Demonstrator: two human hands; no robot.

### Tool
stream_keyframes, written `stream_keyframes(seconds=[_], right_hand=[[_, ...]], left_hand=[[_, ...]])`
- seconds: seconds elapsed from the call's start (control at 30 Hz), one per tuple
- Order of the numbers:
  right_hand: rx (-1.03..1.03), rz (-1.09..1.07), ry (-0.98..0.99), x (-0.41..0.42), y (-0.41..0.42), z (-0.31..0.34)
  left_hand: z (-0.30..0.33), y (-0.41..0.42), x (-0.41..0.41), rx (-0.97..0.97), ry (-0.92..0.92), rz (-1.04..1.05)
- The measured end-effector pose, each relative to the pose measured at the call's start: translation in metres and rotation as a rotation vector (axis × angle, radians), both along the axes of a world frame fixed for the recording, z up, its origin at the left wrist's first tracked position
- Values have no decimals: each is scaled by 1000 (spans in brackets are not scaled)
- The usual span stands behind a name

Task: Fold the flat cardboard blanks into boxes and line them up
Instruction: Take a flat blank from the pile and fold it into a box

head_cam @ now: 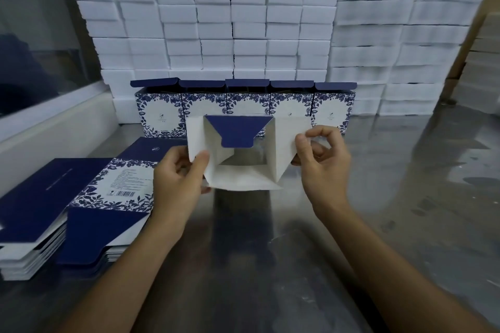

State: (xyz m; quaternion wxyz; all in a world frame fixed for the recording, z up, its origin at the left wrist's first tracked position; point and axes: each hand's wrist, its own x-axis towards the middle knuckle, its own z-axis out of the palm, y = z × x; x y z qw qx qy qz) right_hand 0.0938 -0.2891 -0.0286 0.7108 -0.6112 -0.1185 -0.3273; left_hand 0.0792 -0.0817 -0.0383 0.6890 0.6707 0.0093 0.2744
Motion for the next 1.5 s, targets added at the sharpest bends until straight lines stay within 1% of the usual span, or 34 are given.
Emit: stream_keyframes(seconds=[0.1, 0.17, 0.27, 0.3, 0.43, 0.47, 0.5, 0.57, 0.63, 0.7, 0.83, 0.93, 1.0, 1.1, 1.17, 1.2, 1.27, 1.33, 1.37, 1.43, 1.5], right_hand=[[-16, 39, -31, 1, 1, -1], [-41, 22, -51, 2, 0, -2], [-167, -24, -27, 5, -4, -5], [-254, -21, -9, 6, -7, -6], [-757, 73, 107, 5, -16, -15], [-827, 98, 118, 5, -15, -17], [-851, 109, 118, 4, -13, -19], [-773, 83, 113, 3, -7, -20], [-667, -7, 86, 2, -5, -19], [-624, -85, 54, 2, -4, -17], [-544, -161, 27, -1, 0, -13], [-435, -184, 33, -2, 3, -12], [-385, -184, 40, -2, 3, -13], [-415, -191, -12, 0, 4, -16], [-394, -180, -24, 0, 6, -19], [-395, -183, -28, 1, 6, -20], [-448, -230, -35, 2, 6, -23], [-451, -264, 20, 4, 5, -24], [-434, -241, 67, 5, 6, -24], [-437, -124, 147, 4, 8, -24], [-479, 36, 174, -1, 13, -26]], left_hand=[[-3, 2, 3, -68, 49, 62], [-1, 3, 5, -97, 58, 61], [1, 4, 5, -100, 64, 72], [1, 4, 4, -105, 63, 85], [4, 4, 0, -111, 59, 108], [5, 3, -1, -101, 58, 100], [5, 2, -1, -84, 54, 98], [5, -2, -3, -38, 42, 106], [5, -4, -3, -14, 28, 103], [4, -6, -4, 8, 14, 92], [-1, -8, -7, 194, -26, 50], [-8, -8, -5, 415, -5, 105], [-9, -7, -5, 471, -3, 141], [-6, -8, -5, 512, -19, 169], [-6, -11, -5, 480, -6, 162], [-5, -12, -6, 431, 7, 154], [-3, -15, -7, 291, 45, 124], [0, -20, -10, 143, 75, 84], [1, -22, -11, 65, 89, 52], [1, -28, -16, -74, 119, -52], [-1, -33, -19, -107, 167, -155]])
